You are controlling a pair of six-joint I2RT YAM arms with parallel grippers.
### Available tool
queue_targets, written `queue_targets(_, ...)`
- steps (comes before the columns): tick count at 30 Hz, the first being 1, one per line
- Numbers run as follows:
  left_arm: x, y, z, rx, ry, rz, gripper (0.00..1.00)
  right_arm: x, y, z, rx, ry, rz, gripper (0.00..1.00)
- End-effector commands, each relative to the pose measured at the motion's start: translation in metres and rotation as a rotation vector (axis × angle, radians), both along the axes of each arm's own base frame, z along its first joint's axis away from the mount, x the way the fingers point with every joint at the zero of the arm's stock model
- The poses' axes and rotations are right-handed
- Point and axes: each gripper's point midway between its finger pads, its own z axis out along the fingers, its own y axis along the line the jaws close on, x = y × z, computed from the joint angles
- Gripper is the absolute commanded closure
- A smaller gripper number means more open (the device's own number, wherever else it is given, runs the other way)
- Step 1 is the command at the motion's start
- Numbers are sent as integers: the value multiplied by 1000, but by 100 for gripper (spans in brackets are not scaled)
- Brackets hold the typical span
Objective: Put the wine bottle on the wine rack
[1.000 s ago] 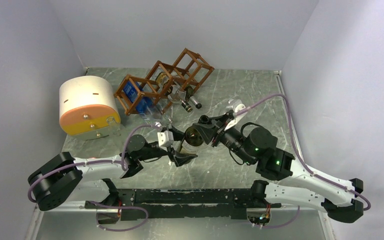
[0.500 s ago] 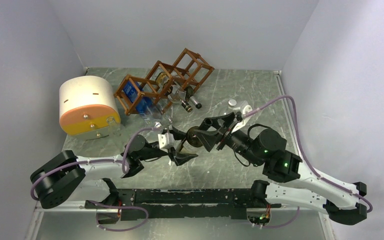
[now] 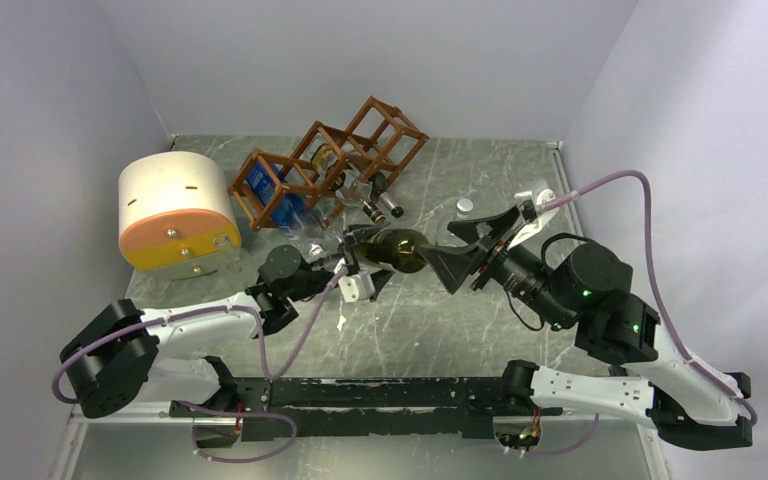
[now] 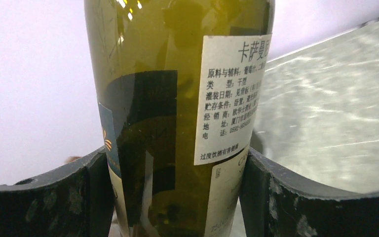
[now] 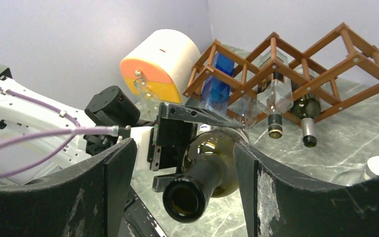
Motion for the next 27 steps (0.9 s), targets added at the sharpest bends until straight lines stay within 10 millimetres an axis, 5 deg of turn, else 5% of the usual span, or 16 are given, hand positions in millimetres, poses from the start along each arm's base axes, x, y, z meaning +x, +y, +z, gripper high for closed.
queue_targets(1,22,12,81,-27,-416,173,93,2,-15,-2,-46,50,-53,24)
queue_targets(8,54,9,88,129,-724,350,93,0,-26,-10,-75,86,-74,24)
queue_targets(13,62,8,97,182,-938,446,93,5,-35,-34,-157,150,-137,23)
queue_targets(27,43,0,128,138,-1125,426,93,12,-59,-109,-446,297,-289,24)
